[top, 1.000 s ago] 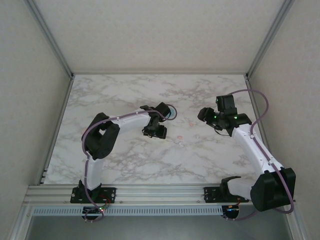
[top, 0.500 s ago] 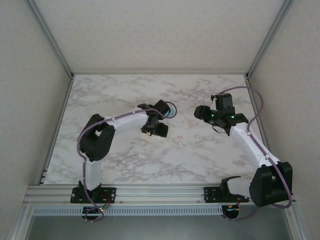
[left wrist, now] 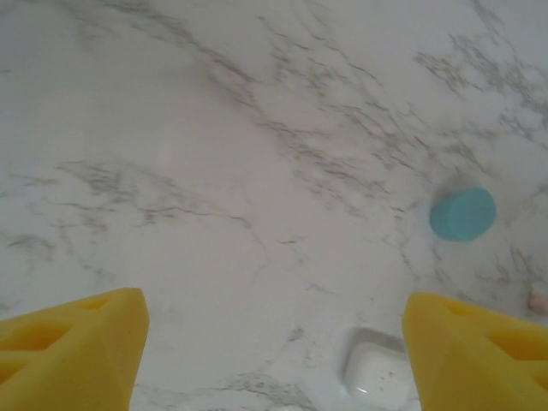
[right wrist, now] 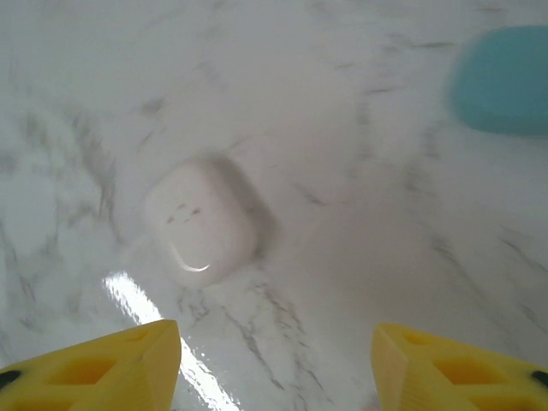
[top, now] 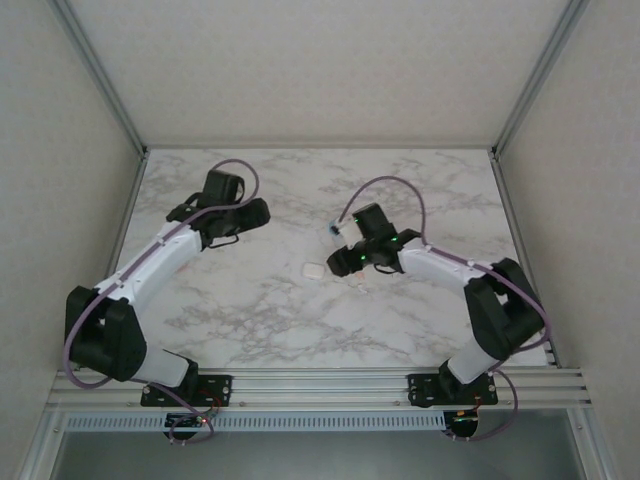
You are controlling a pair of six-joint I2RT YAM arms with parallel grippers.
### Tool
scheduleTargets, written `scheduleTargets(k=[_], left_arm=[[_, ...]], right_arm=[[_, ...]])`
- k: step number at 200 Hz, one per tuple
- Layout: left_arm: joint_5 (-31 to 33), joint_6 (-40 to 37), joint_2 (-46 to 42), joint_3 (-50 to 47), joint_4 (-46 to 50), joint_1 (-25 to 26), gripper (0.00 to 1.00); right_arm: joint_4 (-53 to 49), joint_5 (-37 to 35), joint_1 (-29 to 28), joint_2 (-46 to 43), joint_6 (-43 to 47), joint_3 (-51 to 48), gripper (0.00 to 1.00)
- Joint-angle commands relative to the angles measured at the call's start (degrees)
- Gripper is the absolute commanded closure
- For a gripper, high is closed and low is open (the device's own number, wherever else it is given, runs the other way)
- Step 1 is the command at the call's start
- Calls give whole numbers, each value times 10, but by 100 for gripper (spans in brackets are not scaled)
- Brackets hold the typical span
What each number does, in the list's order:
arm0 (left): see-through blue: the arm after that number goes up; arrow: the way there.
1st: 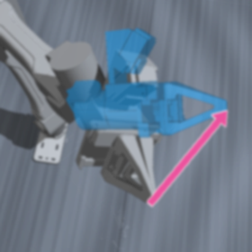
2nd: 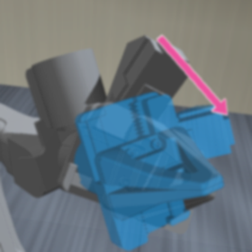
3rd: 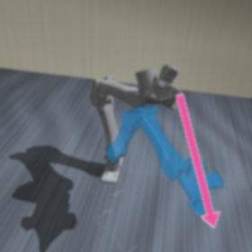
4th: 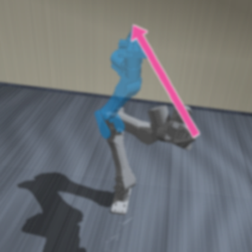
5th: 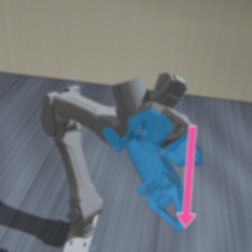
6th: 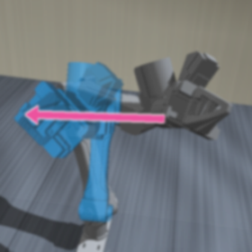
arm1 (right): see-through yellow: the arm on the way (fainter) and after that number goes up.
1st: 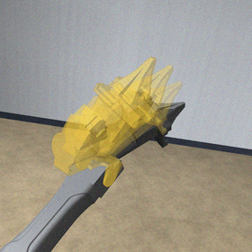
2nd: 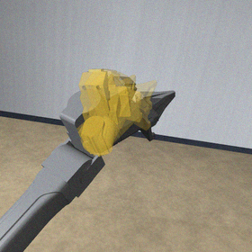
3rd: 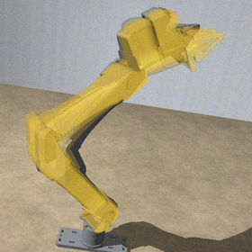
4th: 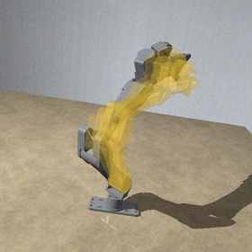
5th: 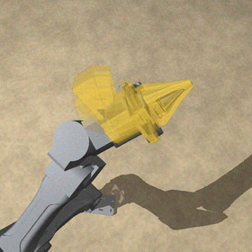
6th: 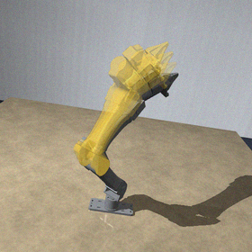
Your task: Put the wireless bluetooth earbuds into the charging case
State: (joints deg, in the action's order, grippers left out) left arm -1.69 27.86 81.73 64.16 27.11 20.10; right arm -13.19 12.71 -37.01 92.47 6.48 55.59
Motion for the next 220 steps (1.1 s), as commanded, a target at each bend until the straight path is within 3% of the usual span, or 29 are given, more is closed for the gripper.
scheduleTargets(k=[1, 57, 110, 144, 171, 220], left_arm=[[-26, 16, -23, -22, -34, -21, 23], [-28, 6, -29, -34, -32, -36, 24], [-21, -3, -32, -38, -28, -43, 24], [-23, -2, -32, -41, -33, -45, 24], [-25, -3, -31, -42, -33, -47, 24], [-30, -5, -34, -49, -37, -51, 24]], right_arm=[[23, 20, -15, 37, 154, 14, 37], [-98, 51, -34, 144, 272, 128, 35], [-147, 69, -43, 180, 305, 166, 34], [-138, 10, -52, 208, 286, 187, 35], [-141, 3, -53, 225, 292, 202, 38], [-160, -4, -74, 240, 311, 210, 53]])
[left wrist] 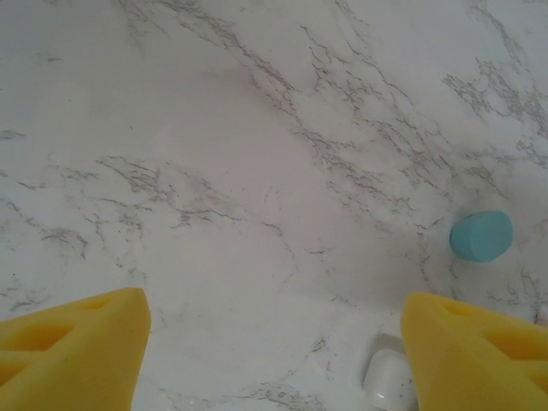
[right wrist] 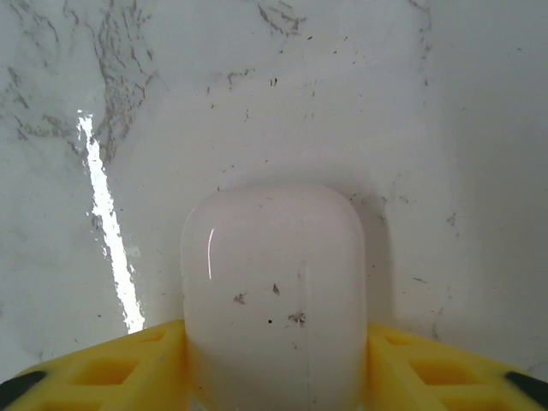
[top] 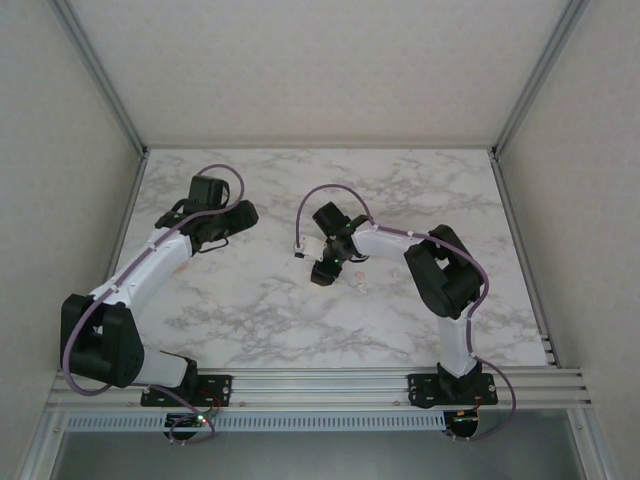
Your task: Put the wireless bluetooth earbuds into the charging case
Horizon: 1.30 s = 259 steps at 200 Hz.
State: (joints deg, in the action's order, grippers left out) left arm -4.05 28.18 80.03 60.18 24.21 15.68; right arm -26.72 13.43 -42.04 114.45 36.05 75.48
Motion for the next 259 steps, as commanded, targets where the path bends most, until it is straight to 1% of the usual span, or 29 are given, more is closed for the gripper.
scheduleTargets(k=[1, 28, 46, 58, 69, 90, 116, 134, 154, 186, 224, 259], left_arm=[[-7, -8, -17, -9, -8, -7, 24], [-30, -8, -16, -9, -21, -7, 25], [-57, -11, -17, -8, -33, -8, 26], [-85, -16, -21, -10, -53, -8, 27], [-121, -18, -25, -15, -80, -8, 28], [-209, -12, -29, -20, -152, -7, 30], [-326, 10, -25, -9, -249, -3, 32], [-384, 7, -23, 16, -274, 13, 33], [-431, -22, -17, 61, -246, 39, 33], [-476, -69, -8, 114, -189, 85, 32], [-495, -150, 10, 164, -84, 125, 32], [-517, -177, 36, 194, -37, 138, 33]], right_arm=[[-25, -12, -24, 20, 15, 11, 54], [5, -25, -26, 2, 13, -12, 63], [39, -24, -24, -44, 2, -40, 65], [64, -24, -23, -87, -14, -60, 66], [87, -26, -22, -137, -24, -80, 66], [140, -43, -16, -248, -27, -130, 66], [186, -105, -15, -372, 9, -174, 64], [197, -136, -15, -432, 38, -184, 65], [197, -156, -15, -473, 63, -183, 64], [188, -167, -14, -502, 74, -169, 64], [197, -149, -12, -516, 51, -163, 63], [202, -130, -10, -519, 35, -160, 63]])
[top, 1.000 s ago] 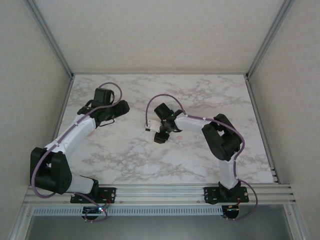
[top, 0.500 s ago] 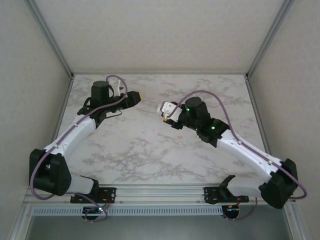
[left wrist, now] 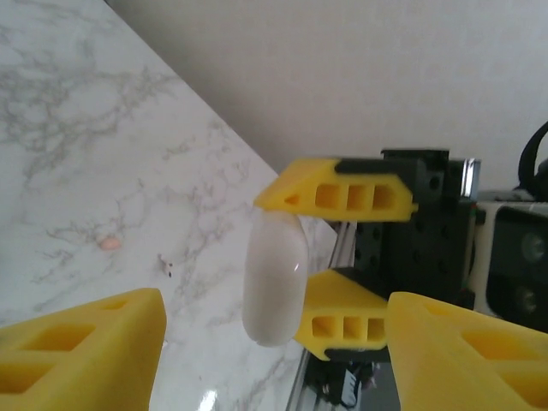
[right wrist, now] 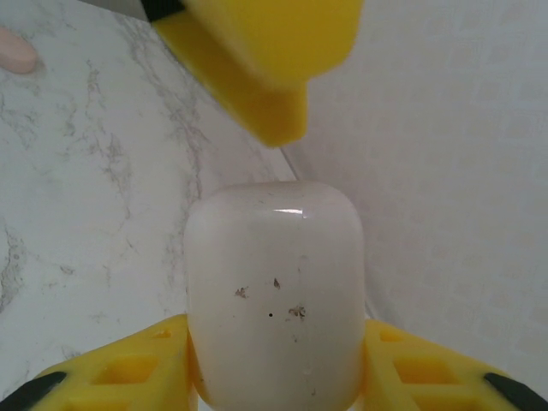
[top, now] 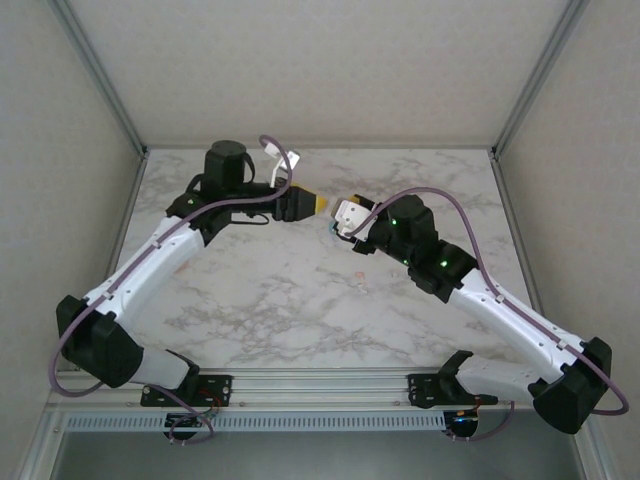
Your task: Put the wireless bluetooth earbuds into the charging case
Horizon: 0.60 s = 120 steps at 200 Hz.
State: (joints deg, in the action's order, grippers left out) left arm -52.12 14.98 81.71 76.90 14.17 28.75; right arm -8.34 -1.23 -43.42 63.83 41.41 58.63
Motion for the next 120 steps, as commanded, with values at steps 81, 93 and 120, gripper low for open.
scheduleTargets(k=[81, 93, 120], left_arm=[[-52, -78, 54, 68, 113, 33, 43], [-52, -79, 59, 72, 116, 34, 48], [-53, -77, 72, 83, 116, 40, 61]], right_arm=[[15, 34, 4, -1, -42, 20, 62], [13, 38, 4, 0, -42, 23, 62], [11, 47, 4, 4, -47, 27, 62]])
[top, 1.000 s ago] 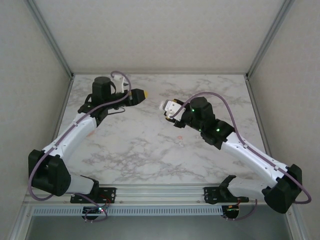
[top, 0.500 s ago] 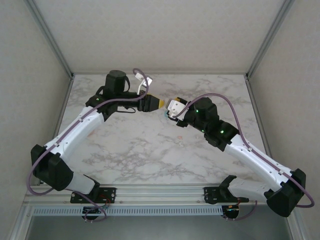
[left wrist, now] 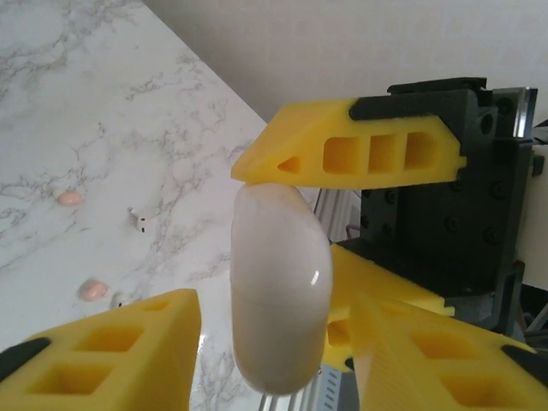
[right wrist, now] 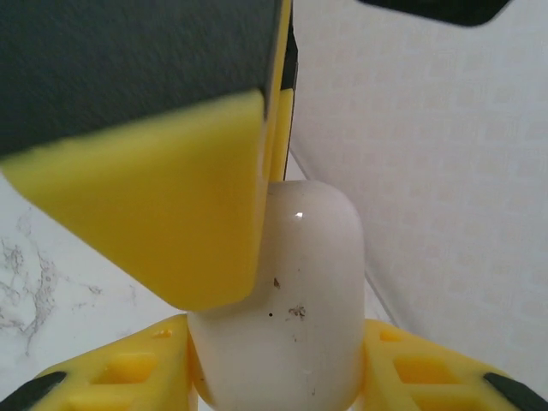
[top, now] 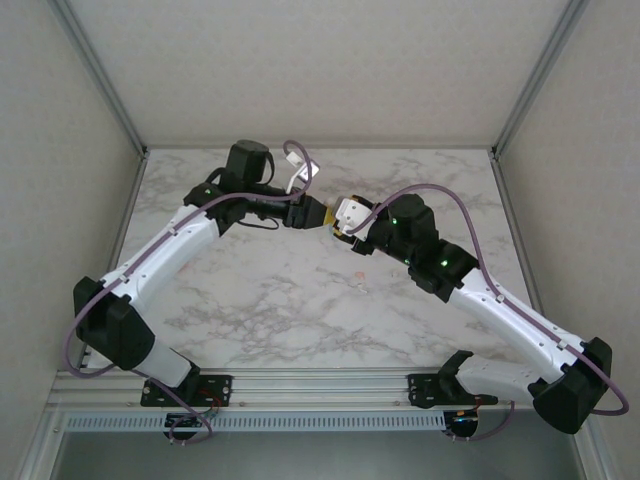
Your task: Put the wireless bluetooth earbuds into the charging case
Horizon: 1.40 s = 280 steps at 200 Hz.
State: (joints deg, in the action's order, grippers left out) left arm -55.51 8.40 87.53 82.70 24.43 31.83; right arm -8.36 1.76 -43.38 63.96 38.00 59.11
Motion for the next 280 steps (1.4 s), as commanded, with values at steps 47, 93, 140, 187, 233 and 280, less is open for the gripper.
scheduleTargets(k=[47, 93, 140, 187, 233, 280], left_arm=[[-19, -12, 19, 33, 17, 11, 71], [-5, -21, 15, 35, 26, 11, 89], [73, -30, -34, -5, -65, 6, 96], [138, -93, -118, -172, -348, 9, 99], [154, -69, -121, -221, -467, 12, 100], [136, -27, -113, -248, -541, 15, 100]], right_arm=[[9, 17, 3, 5, -14, 25, 61], [7, 12, 3, 3, -22, 26, 56], [-24, 126, 110, -32, -257, 43, 39], [-57, 345, 208, -9, -530, 96, 38], [-55, 425, 200, 30, -621, 135, 36], [-84, 423, 187, 74, -626, 164, 35]])
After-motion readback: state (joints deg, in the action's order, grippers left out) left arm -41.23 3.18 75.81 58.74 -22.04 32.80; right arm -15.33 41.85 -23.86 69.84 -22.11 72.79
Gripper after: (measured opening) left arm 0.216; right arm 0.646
